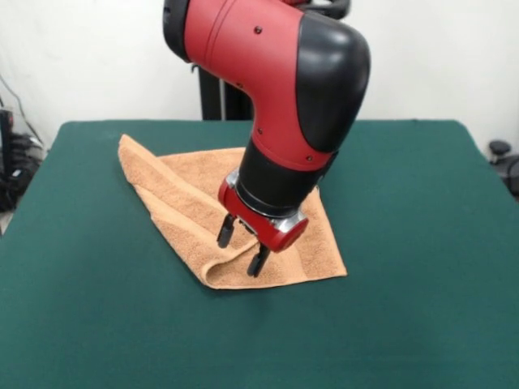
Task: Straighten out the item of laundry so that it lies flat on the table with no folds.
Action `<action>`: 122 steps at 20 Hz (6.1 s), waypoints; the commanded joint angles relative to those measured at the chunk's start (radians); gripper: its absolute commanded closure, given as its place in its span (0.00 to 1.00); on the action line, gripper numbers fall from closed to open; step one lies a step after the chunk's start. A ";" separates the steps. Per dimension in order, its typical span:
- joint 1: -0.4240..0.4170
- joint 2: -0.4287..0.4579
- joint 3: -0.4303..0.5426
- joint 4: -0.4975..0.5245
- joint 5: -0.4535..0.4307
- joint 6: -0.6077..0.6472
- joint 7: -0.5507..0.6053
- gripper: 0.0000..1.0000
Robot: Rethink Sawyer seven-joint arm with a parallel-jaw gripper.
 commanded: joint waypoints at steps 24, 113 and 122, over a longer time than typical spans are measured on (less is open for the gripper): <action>0.005 0.220 0.034 -0.231 0.045 0.113 0.317 0.00; 0.027 -0.186 0.191 0.302 -0.060 -0.115 0.105 0.00; 0.018 -0.178 0.243 0.316 -0.062 -0.132 0.073 0.00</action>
